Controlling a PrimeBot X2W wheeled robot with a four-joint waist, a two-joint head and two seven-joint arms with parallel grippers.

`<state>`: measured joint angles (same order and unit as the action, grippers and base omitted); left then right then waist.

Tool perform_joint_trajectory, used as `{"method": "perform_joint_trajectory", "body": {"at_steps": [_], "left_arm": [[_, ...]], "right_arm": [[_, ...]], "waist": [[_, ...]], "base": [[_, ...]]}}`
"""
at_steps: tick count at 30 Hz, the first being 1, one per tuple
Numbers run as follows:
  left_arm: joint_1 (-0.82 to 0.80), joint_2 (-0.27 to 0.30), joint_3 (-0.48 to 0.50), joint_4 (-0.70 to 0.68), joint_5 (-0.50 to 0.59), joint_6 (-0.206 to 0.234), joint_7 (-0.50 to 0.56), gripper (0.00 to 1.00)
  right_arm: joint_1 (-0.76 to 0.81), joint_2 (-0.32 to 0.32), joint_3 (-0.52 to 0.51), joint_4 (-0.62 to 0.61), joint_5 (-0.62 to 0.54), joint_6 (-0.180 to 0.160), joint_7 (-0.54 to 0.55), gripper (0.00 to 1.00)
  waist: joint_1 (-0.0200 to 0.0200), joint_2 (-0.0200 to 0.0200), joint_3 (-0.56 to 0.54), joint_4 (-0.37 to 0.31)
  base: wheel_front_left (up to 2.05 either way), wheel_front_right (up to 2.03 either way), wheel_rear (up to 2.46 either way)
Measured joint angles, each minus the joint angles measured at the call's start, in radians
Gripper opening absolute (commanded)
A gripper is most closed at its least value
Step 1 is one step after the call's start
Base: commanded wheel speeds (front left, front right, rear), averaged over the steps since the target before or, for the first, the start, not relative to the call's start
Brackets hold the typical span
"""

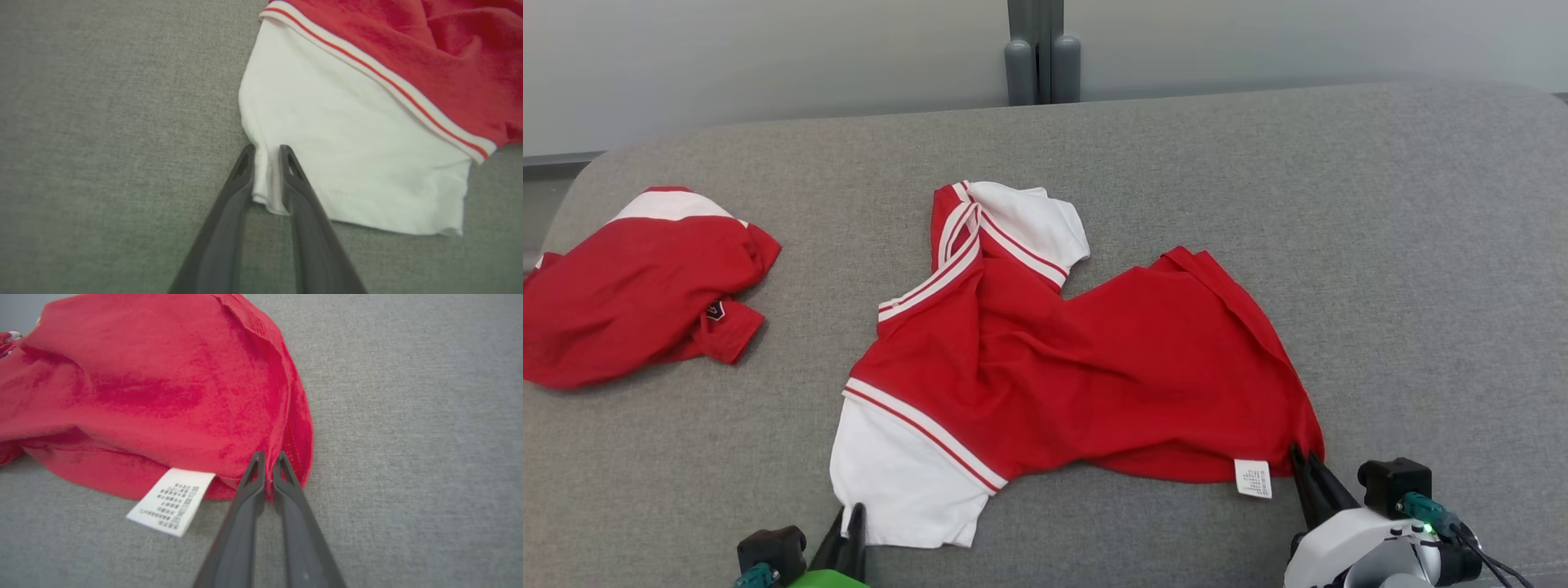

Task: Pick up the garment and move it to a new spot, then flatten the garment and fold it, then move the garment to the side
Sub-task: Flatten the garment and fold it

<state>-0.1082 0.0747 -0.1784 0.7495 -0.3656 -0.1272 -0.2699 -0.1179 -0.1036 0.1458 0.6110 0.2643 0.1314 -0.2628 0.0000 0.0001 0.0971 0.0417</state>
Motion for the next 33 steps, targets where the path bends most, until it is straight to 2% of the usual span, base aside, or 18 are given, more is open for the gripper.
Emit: {"method": "perform_joint_trajectory", "body": {"at_steps": [3, 8, 16, 18, 25, 28, 33], "left_arm": [[0.000, -0.009, -0.030, -0.031, -0.067, -0.001, 0.004, 0.00], [-0.007, -0.011, -0.069, -0.159, -0.235, -0.002, 0.006, 0.00], [-0.207, 0.117, -0.132, -0.325, -0.317, -0.002, 0.016, 0.00], [-0.300, 0.159, -0.152, -0.346, -0.314, -0.002, 0.038, 0.00], [-0.671, 0.233, -0.170, -0.327, -0.408, -0.002, 0.145, 0.00], [-0.860, 0.237, -0.167, -0.284, -0.469, -0.002, 0.201, 0.00], [-1.194, 0.231, -0.171, -0.167, -0.497, -0.002, 0.242, 0.00]], "right_arm": [[-0.008, -0.002, 0.004, -0.035, 0.002, 0.000, 0.000, 0.00], [-0.012, -0.007, 0.010, -0.126, 0.007, 0.000, 0.000, 0.00], [-0.163, -0.042, 0.041, -0.219, 0.034, 0.000, 0.000, 0.00], [-0.242, -0.057, 0.054, -0.220, 0.049, 0.000, 0.000, 0.00], [-0.602, -0.095, 0.102, -0.154, 0.091, 0.000, 0.000, 0.00], [-0.790, -0.103, 0.112, -0.089, 0.128, 0.000, 0.005, 0.00], [-1.112, -0.123, 0.115, 0.027, 0.204, 0.000, 0.057, 0.00]], "waist": [[0.0000, 0.0000, -0.004, -0.001], [0.0000, 0.0000, -0.004, -0.003], [0.0000, 0.0000, 0.033, -0.013], [0.0000, 0.0000, 0.053, -0.018], [0.0000, 0.0000, 0.149, -0.035], [0.0002, -0.0001, 0.202, -0.043], [0.0003, 0.0000, 0.298, -0.051]], "base": [[0.00, 0.00, 0.00], [0.00, 0.00, 0.00], [0.00, 0.00, 0.00], [0.00, 0.00, 0.00], [0.00, 0.00, 0.00], [0.00, 0.00, 0.00], [0.00, 0.00, 0.00]]}}
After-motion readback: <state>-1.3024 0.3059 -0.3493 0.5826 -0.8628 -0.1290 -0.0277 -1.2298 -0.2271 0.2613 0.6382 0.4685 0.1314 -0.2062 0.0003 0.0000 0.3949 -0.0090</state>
